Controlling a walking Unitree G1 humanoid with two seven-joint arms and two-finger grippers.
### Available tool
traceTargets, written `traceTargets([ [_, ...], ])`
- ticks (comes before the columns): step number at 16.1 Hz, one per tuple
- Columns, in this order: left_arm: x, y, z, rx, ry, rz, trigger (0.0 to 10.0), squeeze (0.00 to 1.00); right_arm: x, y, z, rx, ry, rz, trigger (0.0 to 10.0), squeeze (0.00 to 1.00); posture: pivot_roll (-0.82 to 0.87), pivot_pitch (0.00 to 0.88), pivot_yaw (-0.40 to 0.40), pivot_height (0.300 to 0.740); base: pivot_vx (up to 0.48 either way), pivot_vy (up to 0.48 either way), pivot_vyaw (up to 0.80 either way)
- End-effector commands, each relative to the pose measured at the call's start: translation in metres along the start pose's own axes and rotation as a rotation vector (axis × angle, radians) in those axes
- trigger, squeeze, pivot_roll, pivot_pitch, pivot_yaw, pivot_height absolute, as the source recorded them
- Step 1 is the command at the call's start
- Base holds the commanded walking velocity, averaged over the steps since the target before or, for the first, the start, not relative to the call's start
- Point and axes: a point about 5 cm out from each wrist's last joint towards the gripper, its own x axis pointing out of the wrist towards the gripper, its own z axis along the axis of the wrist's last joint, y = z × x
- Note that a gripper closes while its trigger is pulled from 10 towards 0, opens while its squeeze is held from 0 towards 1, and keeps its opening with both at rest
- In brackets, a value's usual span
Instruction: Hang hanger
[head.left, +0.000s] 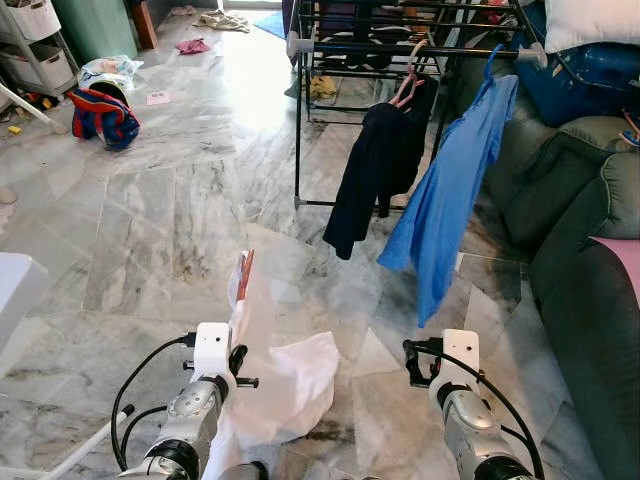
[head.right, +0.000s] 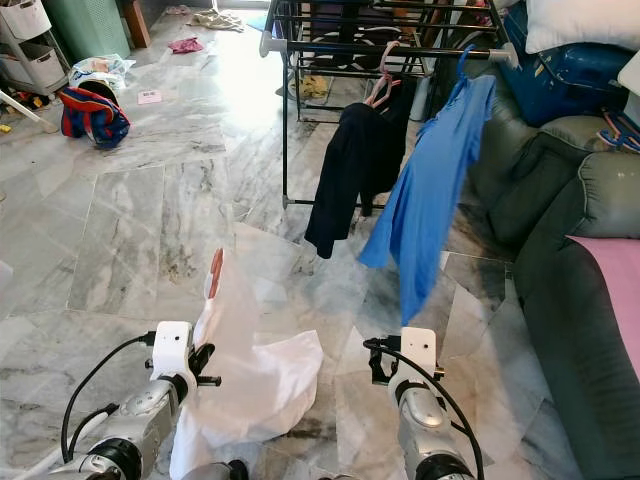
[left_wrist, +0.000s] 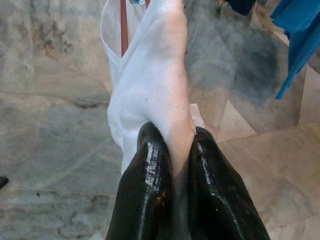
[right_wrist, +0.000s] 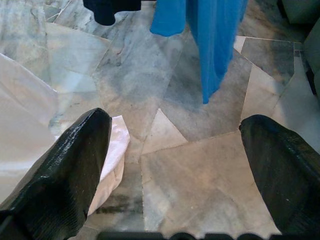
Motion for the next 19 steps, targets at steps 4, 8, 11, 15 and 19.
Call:
traceTargets([
  [4, -0.003, 0.005, -0.007, -0.012, 0.033, 0.011, 10.0, 0.0, -0.003, -0.004, -0.009, 0.004, 0.037, -0.02, 10.0, 0.0, -0.01, 0.073, -0.047, 0.74, 0.0, 0.0, 0.0],
  [8, -0.004, 0.006, -0.012, -0.022, 0.056, 0.021, 10.0, 0.0, -0.003, -0.004, -0.009, 0.005, 0.04, -0.022, 10.0, 0.0, -0.01, 0.072, -0.046, 0.74, 0.0, 0.0, 0.0],
  [11, -0.005, 0.006, -0.013, -0.024, 0.062, 0.022, 10.0, 0.0, -0.003, -0.005, -0.009, 0.004, 0.042, -0.023, 10.0, 0.0, -0.02, 0.072, -0.046, 0.74, 0.0, 0.0, 0.0],
  [15, -0.004, 0.006, -0.013, -0.03, 0.061, 0.021, 10.0, 0.0, -0.004, -0.006, -0.01, 0.004, 0.042, -0.027, 10.0, 0.0, -0.02, 0.071, -0.046, 0.74, 0.0, 0.0, 0.0],
  [19, 0.007, -0.007, 0.024, -0.082, -0.091, -0.064, 10.0, 0.0, 0.0, -0.01, 0.002, 0.023, -0.008, -0.052, 10.0, 0.0, -0.02, 0.077, -0.043, 0.74, 0.0, 0.0, 0.0],
])
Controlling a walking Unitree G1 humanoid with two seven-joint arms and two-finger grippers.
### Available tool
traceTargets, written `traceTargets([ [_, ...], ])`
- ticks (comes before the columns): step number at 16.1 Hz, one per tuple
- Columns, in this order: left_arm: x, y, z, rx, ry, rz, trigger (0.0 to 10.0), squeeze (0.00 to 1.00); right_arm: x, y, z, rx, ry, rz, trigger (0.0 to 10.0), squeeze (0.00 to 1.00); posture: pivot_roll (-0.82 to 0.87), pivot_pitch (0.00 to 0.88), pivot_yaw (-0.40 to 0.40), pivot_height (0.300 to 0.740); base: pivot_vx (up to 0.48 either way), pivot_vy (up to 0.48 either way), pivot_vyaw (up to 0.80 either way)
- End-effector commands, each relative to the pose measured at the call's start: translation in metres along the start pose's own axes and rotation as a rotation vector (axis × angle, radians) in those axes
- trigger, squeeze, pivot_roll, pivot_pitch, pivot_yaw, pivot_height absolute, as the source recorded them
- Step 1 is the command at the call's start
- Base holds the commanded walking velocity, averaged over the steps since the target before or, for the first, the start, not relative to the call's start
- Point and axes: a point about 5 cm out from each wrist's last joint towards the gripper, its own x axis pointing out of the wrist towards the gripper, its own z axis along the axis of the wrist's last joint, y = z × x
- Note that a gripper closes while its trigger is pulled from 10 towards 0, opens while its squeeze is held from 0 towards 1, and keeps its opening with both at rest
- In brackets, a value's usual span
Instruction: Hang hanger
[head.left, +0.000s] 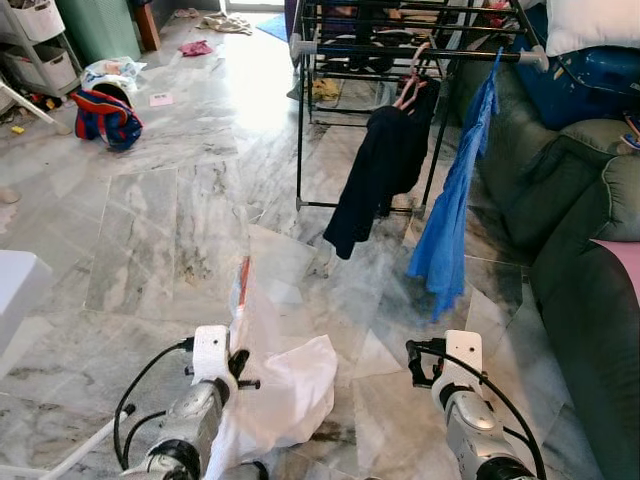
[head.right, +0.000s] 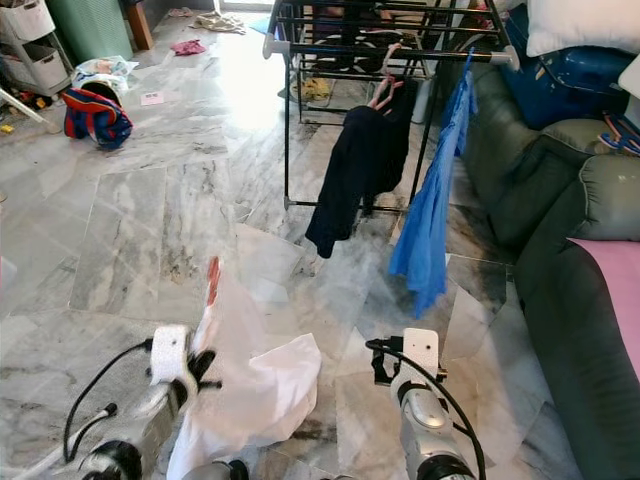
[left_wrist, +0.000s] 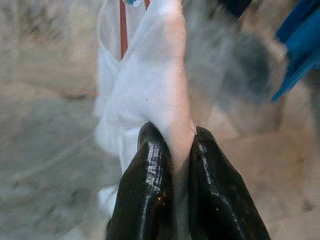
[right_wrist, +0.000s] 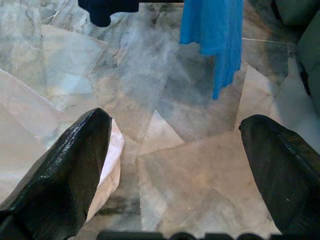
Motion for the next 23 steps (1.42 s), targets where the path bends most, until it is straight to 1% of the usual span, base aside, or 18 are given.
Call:
traceTargets([
  [1, 0.009, -0.011, 0.034, 0.005, -0.144, -0.047, 10.0, 0.0, 0.003, -0.007, 0.01, 0.002, -0.045, -0.03, 10.0, 0.0, -0.02, 0.08, -0.041, 0.74, 0.0, 0.0, 0.0],
  [2, 0.011, -0.015, 0.046, -0.004, -0.189, -0.058, 10.0, 0.0, 0.006, -0.006, 0.021, -0.032, -0.095, -0.022, 10.0, 0.0, -0.02, 0.087, -0.037, 0.74, 0.0, 0.0, 0.0],
  [3, 0.014, -0.019, 0.058, -0.016, -0.229, -0.071, 10.0, 0.0, 0.008, -0.004, 0.031, -0.039, -0.14, -0.017, 10.0, 0.0, -0.02, 0.091, -0.035, 0.74, 0.0, 0.0, 0.0],
  [4, 0.015, -0.023, 0.072, -0.015, -0.28, -0.087, 10.0, 0.0, 0.01, -0.004, 0.042, -0.026, -0.188, -0.022, 10.0, 0.0, -0.02, 0.097, -0.03, 0.74, 0.0, 0.0, 0.0],
  [6, 0.016, -0.024, 0.08, -0.009, -0.306, -0.097, 10.0, 0.0, 0.011, -0.002, 0.046, -0.008, -0.206, -0.028, 10.0, 0.0, -0.02, 0.102, -0.024, 0.74, 0.0, 0.0, 0.0],
  [10, 0.015, -0.022, 0.081, -0.002, -0.321, -0.102, 10.0, 0.0, 0.01, -0.002, 0.044, -0.005, -0.204, -0.038, 10.0, 0.0, -0.02, 0.101, -0.019, 0.74, 0.0, 0.0, 0.0],
  [13, 0.012, -0.015, 0.065, 0.028, -0.273, -0.072, 10.0, 0.0, 0.009, -0.005, 0.038, 0.01, -0.169, -0.054, 10.0, 0.0, -0.02, 0.097, -0.022, 0.74, 0.0, 0.0, 0.0],
  [15, 0.008, -0.007, 0.045, 0.027, -0.204, -0.039, 10.0, 0.0, 0.007, -0.005, 0.027, 0.032, -0.116, -0.058, 10.0, 0.0, -0.02, 0.087, -0.028, 0.74, 0.0, 0.0, 0.0],
  [16, 0.005, -0.003, 0.031, 0.026, -0.162, -0.024, 10.0, 0.0, 0.005, -0.005, 0.017, 0.035, -0.072, -0.051, 10.0, 0.0, -0.02, 0.08, -0.034, 0.74, 0.0, 0.0, 0.0],
  [18, 0.001, 0.0, 0.018, 0.028, -0.118, -0.012, 10.0, 0.0, 0.002, -0.002, 0.006, 0.02, -0.022, -0.028, 10.0, 0.0, -0.01, 0.073, -0.043, 0.74, 0.0, 0.0, 0.0],
  [19, -0.001, 0.0, 0.009, 0.047, -0.088, -0.008, 10.0, 0.0, -0.001, 0.0, -0.003, 0.0, 0.016, -0.01, 10.0, 0.0, -0.01, 0.069, -0.047, 0.74, 0.0, 0.0, 0.0],
  [21, -0.005, 0.003, -0.004, 0.072, -0.037, 0.012, 10.0, 0.0, -0.004, 0.0, -0.013, 0.001, 0.066, -0.002, 10.0, 0.0, 0.0, 0.06, -0.051, 0.74, 0.0, 0.0, 0.0],
  [22, -0.006, 0.004, -0.007, 0.075, -0.023, 0.021, 10.0, 0.0, -0.004, 0.001, -0.015, -0.005, 0.075, 0.003, 10.0, 0.0, 0.0, 0.06, -0.051, 0.74, 0.0, 0.0, 0.0],
  [23, -0.008, 0.007, -0.012, 0.061, -0.002, 0.041, 10.0, 0.0, -0.005, 0.001, -0.017, -0.012, 0.088, 0.013, 10.0, 0.0, 0.0, 0.058, -0.053, 0.74, 0.0, 0.0, 0.0],
])
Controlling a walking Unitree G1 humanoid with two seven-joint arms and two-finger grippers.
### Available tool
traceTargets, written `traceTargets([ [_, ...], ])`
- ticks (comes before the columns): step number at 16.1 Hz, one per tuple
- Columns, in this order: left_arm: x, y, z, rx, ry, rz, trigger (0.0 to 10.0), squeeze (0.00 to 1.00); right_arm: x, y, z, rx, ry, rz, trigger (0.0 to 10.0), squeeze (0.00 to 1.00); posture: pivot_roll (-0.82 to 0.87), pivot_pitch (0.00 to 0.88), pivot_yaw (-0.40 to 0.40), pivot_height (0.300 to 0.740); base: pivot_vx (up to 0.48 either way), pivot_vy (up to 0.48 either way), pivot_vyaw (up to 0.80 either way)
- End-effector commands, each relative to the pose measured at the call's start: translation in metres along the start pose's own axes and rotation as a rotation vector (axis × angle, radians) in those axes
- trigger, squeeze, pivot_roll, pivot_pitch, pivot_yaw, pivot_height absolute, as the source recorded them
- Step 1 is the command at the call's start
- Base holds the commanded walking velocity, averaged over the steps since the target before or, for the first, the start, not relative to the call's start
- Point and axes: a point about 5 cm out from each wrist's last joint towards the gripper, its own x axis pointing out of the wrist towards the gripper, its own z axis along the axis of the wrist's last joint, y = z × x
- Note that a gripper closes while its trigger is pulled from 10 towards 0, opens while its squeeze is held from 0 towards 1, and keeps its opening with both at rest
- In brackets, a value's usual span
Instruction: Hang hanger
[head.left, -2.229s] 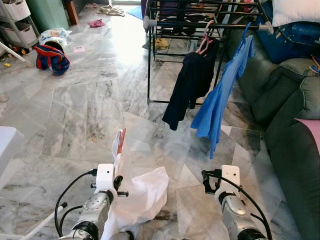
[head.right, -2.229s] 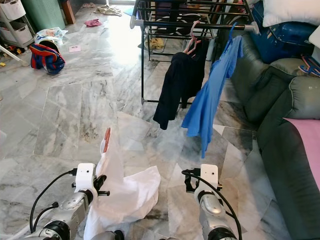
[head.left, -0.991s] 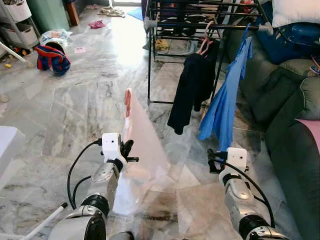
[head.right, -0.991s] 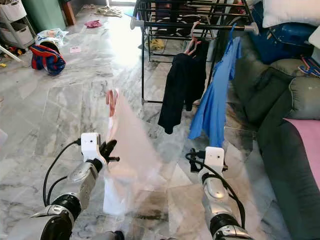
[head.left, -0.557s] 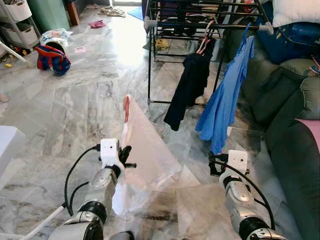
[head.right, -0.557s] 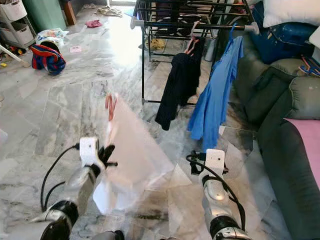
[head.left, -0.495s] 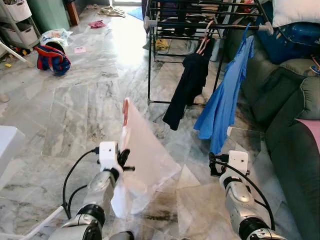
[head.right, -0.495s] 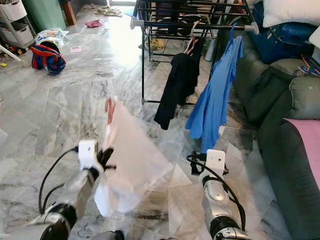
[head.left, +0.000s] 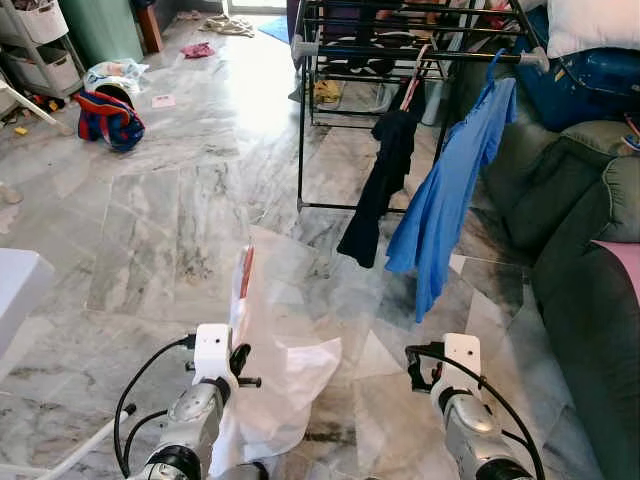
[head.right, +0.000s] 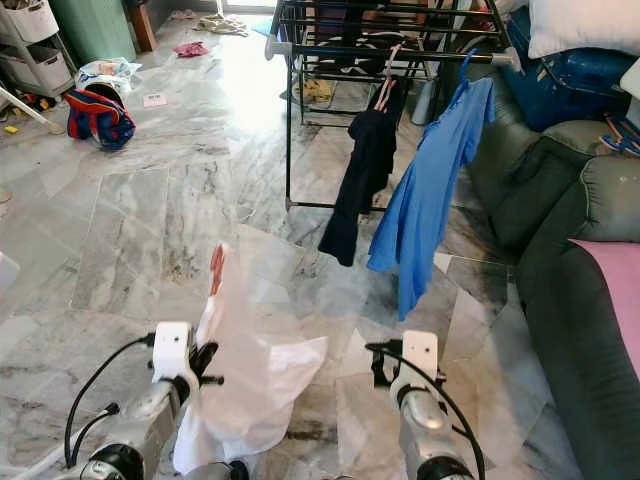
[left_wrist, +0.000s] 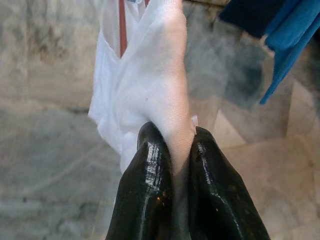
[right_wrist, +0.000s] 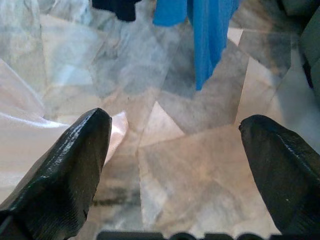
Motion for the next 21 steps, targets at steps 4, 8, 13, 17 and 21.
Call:
traceTargets([
  [4, -0.006, 0.01, -0.014, 0.027, 0.063, 0.042, 10.0, 0.0, -0.005, -0.002, -0.015, -0.009, 0.073, 0.021, 10.0, 0.0, 0.01, 0.049, -0.066, 0.74, 0.0, 0.0, 0.0],
  [8, -0.009, 0.016, -0.02, 0.022, 0.094, 0.072, 10.0, 0.0, -0.003, -0.001, -0.013, -0.008, 0.077, 0.027, 10.0, 0.0, 0.02, 0.045, -0.072, 0.74, 0.0, 0.0, 0.0],
  [13, -0.011, 0.022, -0.023, 0.021, 0.123, 0.088, 10.0, 0.0, -0.003, -0.001, -0.014, -0.002, 0.085, 0.025, 10.0, 0.0, 0.02, 0.041, -0.069, 0.74, 0.0, 0.0, 0.0],
  [17, -0.011, 0.021, -0.024, 0.022, 0.141, 0.091, 10.0, 0.0, -0.003, -0.002, -0.014, 0.0, 0.091, 0.018, 10.0, 0.0, 0.01, 0.036, -0.065, 0.74, 0.0, 0.0, 0.0],
  [21, -0.013, 0.022, -0.028, 0.006, 0.153, 0.108, 10.0, 0.0, -0.003, -0.004, -0.013, -0.016, 0.096, 0.023, 10.0, 0.0, 0.03, 0.032, -0.088, 0.74, 0.0, 0.0, 0.0],
])
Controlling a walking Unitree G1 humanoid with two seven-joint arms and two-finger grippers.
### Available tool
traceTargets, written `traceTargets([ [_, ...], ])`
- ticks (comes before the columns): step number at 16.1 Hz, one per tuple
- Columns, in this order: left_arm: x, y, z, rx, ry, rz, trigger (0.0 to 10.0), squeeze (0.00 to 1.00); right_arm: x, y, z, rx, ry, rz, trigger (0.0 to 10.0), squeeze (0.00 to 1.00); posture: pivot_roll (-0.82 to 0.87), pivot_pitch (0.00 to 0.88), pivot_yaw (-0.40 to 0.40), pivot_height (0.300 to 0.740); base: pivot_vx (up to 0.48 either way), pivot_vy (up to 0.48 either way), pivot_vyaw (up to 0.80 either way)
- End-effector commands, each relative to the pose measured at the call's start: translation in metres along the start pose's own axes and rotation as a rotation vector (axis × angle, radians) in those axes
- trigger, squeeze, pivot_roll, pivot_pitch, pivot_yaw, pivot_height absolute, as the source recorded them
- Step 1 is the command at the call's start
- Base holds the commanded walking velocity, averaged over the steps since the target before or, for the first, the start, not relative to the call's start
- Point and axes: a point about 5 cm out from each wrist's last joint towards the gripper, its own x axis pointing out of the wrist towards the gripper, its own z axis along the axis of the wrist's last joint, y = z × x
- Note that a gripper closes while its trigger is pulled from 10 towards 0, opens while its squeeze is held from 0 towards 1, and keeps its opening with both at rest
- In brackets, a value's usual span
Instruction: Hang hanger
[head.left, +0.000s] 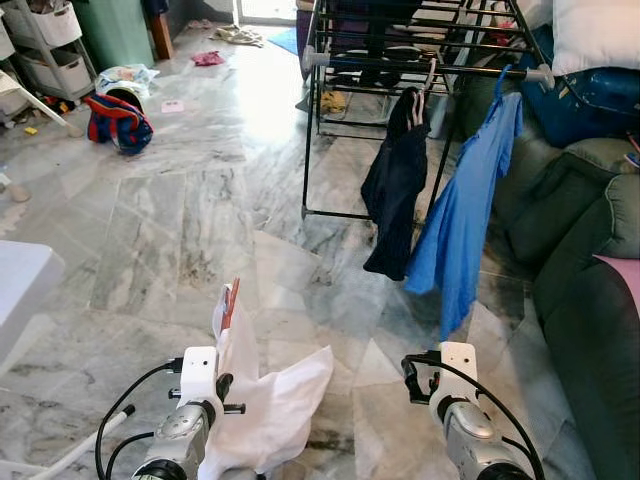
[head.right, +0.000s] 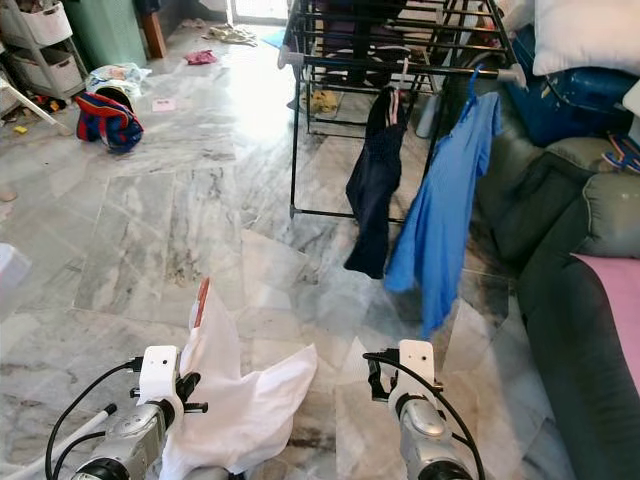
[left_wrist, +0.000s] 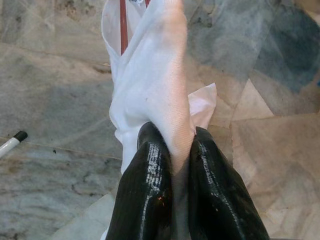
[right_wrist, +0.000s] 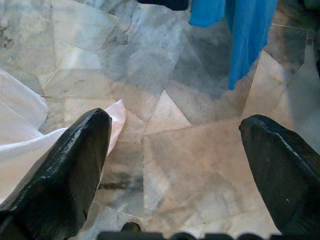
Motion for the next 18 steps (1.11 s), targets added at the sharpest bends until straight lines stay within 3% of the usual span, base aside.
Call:
traceTargets([
  [1, -0.002, 0.003, -0.004, -0.011, 0.012, 0.016, 10.0, 0.0, 0.0, -0.004, -0.003, -0.009, 0.028, -0.009, 10.0, 0.0, 0.03, 0.031, -0.094, 0.74, 0.0, 0.0, 0.0],
  [7, -0.004, 0.008, -0.01, -0.021, 0.036, 0.03, 10.0, 0.0, 0.0, -0.007, -0.003, -0.026, 0.029, -0.012, 10.0, 0.0, 0.02, 0.036, -0.1, 0.74, 0.0, 0.0, 0.0],
  [18, -0.004, 0.001, -0.015, -0.022, 0.045, 0.026, 10.0, 0.0, -0.002, -0.008, -0.007, -0.034, 0.044, -0.013, 10.0, 0.0, 0.02, 0.043, -0.115, 0.74, 0.0, 0.0, 0.0],
])
